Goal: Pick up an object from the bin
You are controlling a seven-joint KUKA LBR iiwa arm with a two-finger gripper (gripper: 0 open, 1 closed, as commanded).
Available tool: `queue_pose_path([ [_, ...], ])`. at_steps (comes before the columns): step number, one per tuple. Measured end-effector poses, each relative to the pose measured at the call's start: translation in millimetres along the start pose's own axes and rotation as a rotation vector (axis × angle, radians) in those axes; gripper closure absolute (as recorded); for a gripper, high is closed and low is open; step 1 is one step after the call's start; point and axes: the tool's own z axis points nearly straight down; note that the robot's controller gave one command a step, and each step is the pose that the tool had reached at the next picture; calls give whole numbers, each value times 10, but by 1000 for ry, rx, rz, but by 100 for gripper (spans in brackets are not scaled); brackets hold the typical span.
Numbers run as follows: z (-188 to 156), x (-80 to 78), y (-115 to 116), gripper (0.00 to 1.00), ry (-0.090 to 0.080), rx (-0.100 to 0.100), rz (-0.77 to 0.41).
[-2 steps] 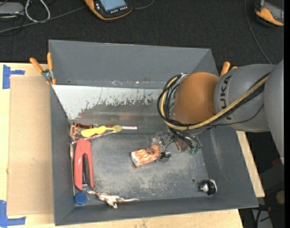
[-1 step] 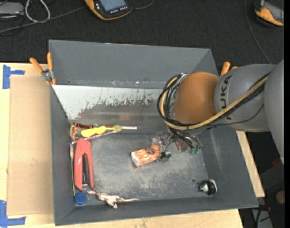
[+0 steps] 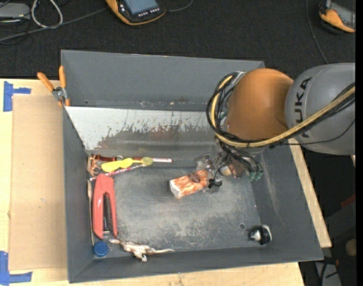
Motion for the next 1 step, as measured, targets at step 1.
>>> queue_pose_path([
  [1, -827, 111, 84, 100, 4, -1, -43],
])
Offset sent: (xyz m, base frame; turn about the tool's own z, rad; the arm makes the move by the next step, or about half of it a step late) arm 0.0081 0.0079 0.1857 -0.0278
